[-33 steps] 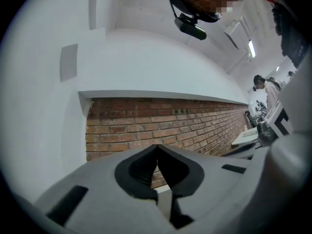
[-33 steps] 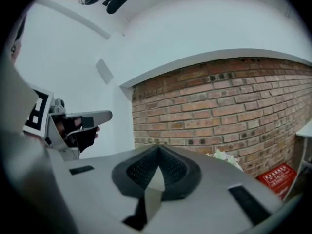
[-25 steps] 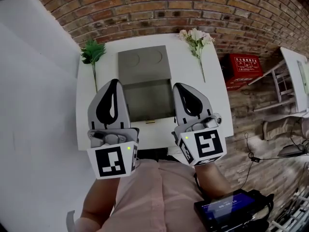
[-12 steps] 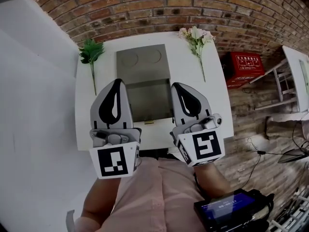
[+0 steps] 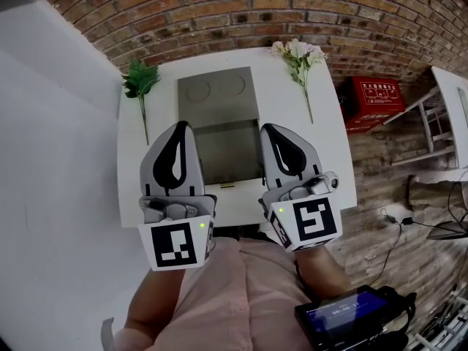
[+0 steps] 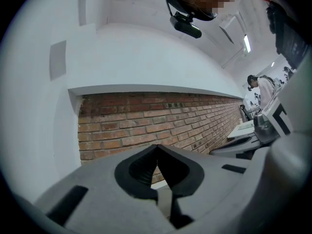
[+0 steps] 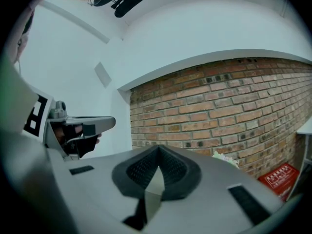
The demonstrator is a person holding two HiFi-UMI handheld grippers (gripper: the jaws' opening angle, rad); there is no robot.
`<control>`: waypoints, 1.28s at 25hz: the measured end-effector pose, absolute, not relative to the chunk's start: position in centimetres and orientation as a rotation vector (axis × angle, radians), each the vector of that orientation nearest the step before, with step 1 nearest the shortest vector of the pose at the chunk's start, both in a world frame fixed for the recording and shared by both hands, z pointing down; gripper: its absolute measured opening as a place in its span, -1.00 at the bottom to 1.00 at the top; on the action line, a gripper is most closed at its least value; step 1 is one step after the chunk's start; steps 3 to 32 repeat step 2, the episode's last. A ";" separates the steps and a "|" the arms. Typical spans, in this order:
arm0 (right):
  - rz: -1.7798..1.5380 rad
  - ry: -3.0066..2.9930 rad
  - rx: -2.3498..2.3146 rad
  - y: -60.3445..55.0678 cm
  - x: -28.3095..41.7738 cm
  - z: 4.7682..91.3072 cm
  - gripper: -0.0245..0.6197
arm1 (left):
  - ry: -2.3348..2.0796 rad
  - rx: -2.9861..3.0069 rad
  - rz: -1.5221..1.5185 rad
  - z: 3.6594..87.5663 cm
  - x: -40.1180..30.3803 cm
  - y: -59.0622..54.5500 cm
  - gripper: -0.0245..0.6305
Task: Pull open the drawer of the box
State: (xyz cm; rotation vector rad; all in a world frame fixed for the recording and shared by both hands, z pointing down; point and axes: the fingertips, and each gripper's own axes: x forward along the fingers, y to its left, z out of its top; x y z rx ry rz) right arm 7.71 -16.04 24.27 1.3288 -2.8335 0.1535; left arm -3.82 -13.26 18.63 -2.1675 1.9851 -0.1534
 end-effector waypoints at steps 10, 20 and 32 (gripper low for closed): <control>0.153 -2.834 1.332 -16.1 7.8 24.3 -0.91 | 1.971 -2.156 -0.150 18.5 -3.7 -13.2 -0.90; 0.153 -2.834 1.332 -16.1 7.8 24.3 -0.91 | 1.971 -2.156 -0.150 18.5 -3.7 -13.2 -0.90; 0.153 -2.834 1.332 -16.1 7.8 24.3 -0.91 | 1.971 -2.156 -0.150 18.5 -3.7 -13.2 -0.90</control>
